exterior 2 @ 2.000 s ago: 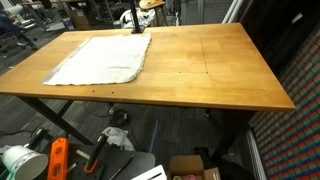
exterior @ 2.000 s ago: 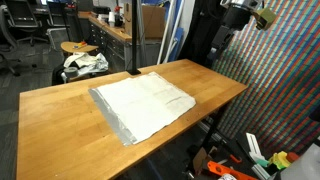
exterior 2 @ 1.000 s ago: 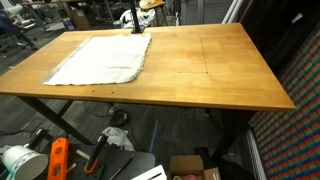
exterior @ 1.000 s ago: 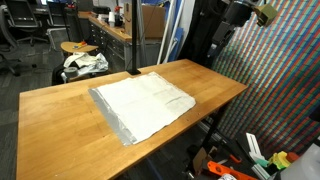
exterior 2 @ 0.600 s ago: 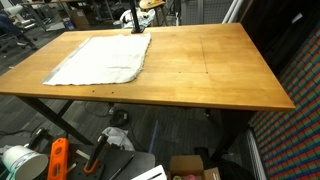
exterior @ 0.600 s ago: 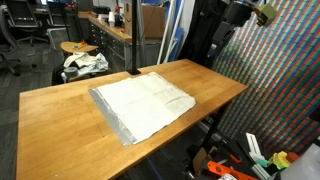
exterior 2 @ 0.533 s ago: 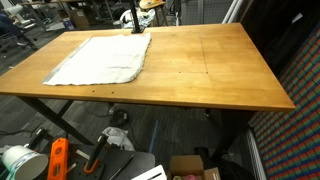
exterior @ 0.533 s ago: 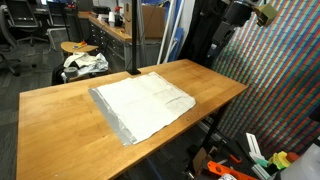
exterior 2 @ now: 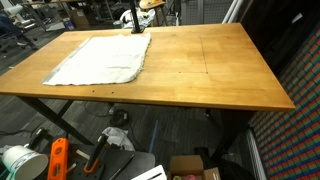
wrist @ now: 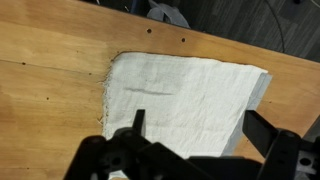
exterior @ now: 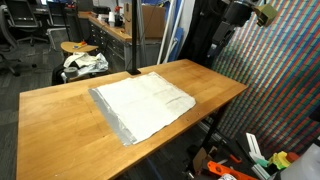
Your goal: Fold the towel in half from right to left
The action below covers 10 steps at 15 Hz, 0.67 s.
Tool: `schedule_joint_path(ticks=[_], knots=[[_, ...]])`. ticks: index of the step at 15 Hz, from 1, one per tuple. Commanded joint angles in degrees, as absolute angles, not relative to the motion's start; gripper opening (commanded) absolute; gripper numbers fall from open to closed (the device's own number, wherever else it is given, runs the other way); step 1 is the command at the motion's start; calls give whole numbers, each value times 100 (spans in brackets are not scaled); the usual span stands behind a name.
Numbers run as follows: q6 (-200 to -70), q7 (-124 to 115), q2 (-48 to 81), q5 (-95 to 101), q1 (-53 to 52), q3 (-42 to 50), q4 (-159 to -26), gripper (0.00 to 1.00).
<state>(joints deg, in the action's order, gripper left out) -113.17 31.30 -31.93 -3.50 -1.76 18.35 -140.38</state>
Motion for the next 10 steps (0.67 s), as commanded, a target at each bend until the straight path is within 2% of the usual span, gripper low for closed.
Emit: schedule_joint_path(ticks=[1, 10], knots=[[-11298, 3188, -3168, -420, -46, 1724, -14026, 100], [-11137, 3127, -3009, -348, -30, 1691, -13885, 100]])
